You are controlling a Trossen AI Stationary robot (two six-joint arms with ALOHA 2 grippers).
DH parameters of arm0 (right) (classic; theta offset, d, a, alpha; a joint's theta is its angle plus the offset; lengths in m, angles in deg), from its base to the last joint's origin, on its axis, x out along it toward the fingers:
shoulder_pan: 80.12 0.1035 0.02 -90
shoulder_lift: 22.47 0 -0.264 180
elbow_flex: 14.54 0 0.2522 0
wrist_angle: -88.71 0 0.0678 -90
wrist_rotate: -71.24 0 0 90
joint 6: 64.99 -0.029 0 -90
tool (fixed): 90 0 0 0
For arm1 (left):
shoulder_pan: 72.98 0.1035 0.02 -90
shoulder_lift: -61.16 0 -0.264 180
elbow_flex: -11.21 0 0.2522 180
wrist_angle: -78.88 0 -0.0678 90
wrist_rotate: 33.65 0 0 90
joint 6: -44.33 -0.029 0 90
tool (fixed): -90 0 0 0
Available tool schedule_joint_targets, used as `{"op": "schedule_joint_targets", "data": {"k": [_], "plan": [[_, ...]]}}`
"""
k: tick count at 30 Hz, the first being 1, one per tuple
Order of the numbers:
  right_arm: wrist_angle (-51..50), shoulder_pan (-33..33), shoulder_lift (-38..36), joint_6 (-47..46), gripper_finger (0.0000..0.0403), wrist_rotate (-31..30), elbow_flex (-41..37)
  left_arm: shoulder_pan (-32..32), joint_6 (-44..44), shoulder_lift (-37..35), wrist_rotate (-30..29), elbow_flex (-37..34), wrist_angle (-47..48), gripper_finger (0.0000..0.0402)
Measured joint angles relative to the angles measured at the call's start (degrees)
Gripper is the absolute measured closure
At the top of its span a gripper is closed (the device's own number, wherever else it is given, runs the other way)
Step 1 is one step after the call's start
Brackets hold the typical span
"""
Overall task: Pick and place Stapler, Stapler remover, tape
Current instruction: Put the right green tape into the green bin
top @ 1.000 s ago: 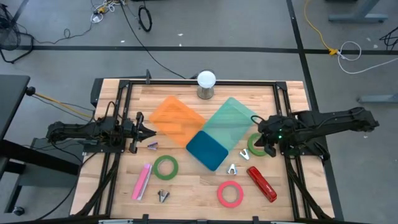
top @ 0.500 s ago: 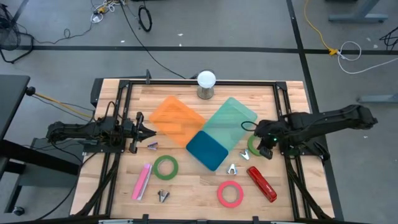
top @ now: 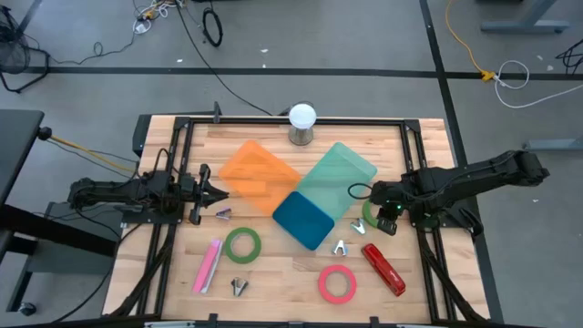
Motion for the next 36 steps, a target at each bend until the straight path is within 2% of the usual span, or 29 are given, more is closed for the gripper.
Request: {"op": "schedule_joint_targets", "data": {"k": [12, 17, 20, 28, 36], "plan": [[0.5, 3.9, 4.0, 0.1, 0.0185, -4.0, 0.0, 0.0, 0.0, 0.0, 0.0, 0.0, 0.0, 0.0369], [2.1, 4.9, 6.0, 0.1, 0.0138, -4.0, 0.0, 0.0, 0.0, 0.0, 0.0, 0.0, 0.0, 0.0369], [2.3, 5.3, 7.6, 0.1, 0.0126, -4.4, 0.0, 0.0, 0.0, 0.0, 0.0, 0.0, 0.0, 0.0369], [2.3, 5.3, 13.1, 1.2, 0.0124, -7.6, 0.0, 0.0, 0.0, 0.0, 0.0, 0.0, 0.0, 0.0369], [5.4, 5.3, 18.6, 1.6, 0.0124, -7.0, 0.0, 0.0, 0.0, 0.0, 0.0, 0.0, 0.0, 0.0369]]}}
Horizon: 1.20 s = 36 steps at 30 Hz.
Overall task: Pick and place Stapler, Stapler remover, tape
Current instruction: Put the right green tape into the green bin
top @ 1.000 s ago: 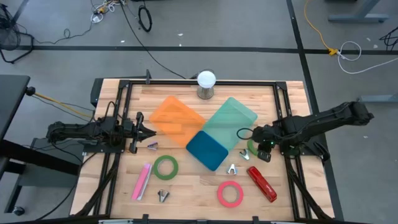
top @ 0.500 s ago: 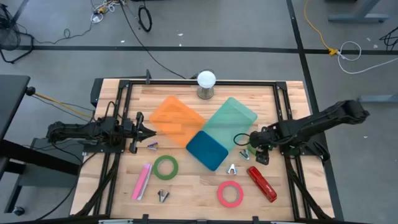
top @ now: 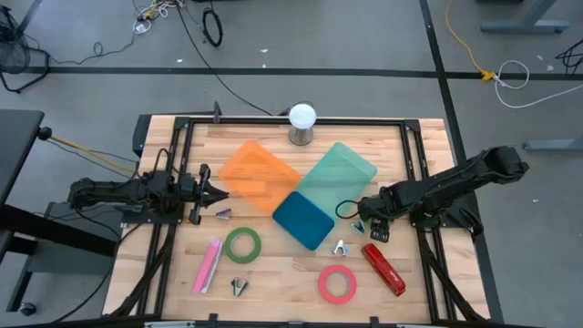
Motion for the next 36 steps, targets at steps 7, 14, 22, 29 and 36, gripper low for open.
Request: {"op": "schedule_joint_targets", "data": {"k": [7, 14, 22, 29, 36], "plan": [[2.4, 0.0, 4.5, 0.0, 0.0124, -0.3, 0.0, 0.0, 0.0, 0.0, 0.0, 0.0, 0.0, 0.0369], [2.4, 0.0, 6.9, 0.1, 0.0136, -1.2, 0.3, 0.0, 0.0, 0.0, 0.0, 0.0, 0.0, 0.0369], [2.3, -0.1, 6.4, 0.0, 0.0193, -1.3, 0.1, 0.0, 0.0, 0.0, 0.0, 0.0, 0.0, 0.0369], [2.2, -0.1, 6.4, 0.9, 0.0238, -1.3, 0.1, 0.0, 0.0, 0.0, 0.0, 0.0, 0.0, 0.0369], [2.2, -0.1, 6.4, 1.0, 0.0266, -0.9, 0.1, 0.0, 0.0, 0.0, 0.0, 0.0, 0.0, 0.0369]]}}
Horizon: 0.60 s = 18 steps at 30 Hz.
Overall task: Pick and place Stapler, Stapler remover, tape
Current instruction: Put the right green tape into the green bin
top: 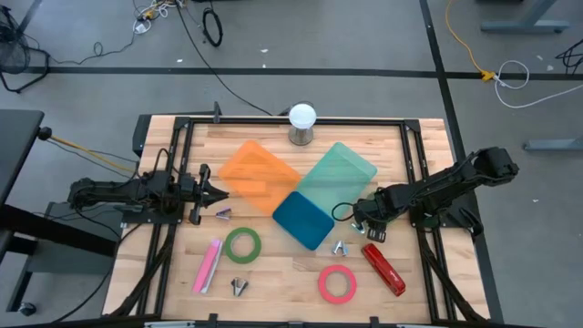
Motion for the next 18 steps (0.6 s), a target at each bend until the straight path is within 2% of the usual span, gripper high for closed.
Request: {"op": "schedule_joint_targets", "data": {"k": [11, 18], "plan": [[-0.3, 0.0, 0.0, 0.0, 0.0304, 0.1, 0.0, 0.0, 0.0, 0.0, 0.0, 0.0, 0.0, 0.0369], [-1.5, 0.0, 0.1, 0.0, 0.0307, 0.3, 0.8, 0.0, 0.0, 0.0, 0.0, 0.0, 0.0, 0.0369]]}}
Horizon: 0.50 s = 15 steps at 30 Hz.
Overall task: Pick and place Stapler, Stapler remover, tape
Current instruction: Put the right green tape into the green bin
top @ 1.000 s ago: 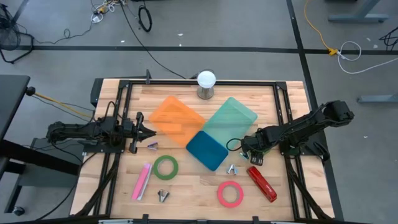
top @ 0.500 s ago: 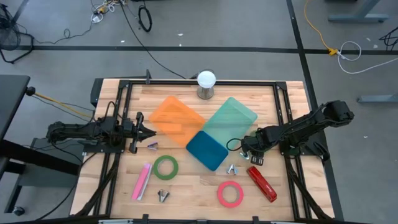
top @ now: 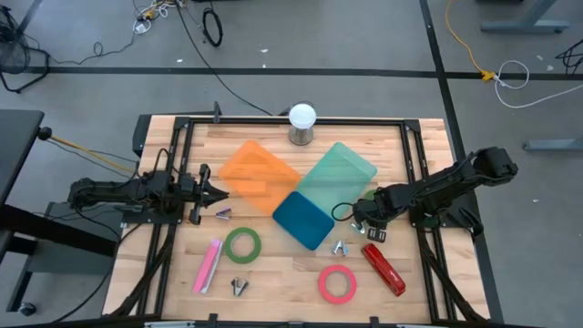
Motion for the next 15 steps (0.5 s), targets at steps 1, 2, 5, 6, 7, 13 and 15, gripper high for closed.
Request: {"op": "schedule_joint_targets", "data": {"k": [1, 2, 5, 6, 7, 13, 15], "plan": [[-0.6, 0.0, 0.0, 0.0, 0.0307, 0.3, 0.4, 0.0, 0.0, 0.0, 0.0, 0.0, 0.0, 0.0369], [-1.4, 0.0, 0.1, 0.0, 0.0308, 1.0, 0.9, 0.0, 0.0, 0.0, 0.0, 0.0, 0.0, 0.0369], [-2.7, 0.1, 0.1, 0.0, 0.0309, 2.0, 2.6, 0.0, 0.0, 0.0, 0.0, 0.0, 0.0, 0.0369], [-3.3, 0.0, 0.1, 0.0, 0.031, 2.1, 3.1, 0.0, 0.0, 0.0, 0.0, 0.0, 0.0, 0.0369], [-4.1, 0.0, 0.1, -0.1, 0.031, 2.1, 3.5, 0.0, 0.0, 0.0, 0.0, 0.0, 0.0, 0.0369], [-11.2, 0.0, 0.0, -1.5, 0.0311, 1.7, 6.6, 0.0, 0.0, 0.0, 0.0, 0.0, 0.0, 0.0369], [-13.6, 0.0, 0.0, -1.5, 0.0311, 1.8, 7.5, 0.0, 0.0, 0.0, 0.0, 0.0, 0.0, 0.0369]]}}
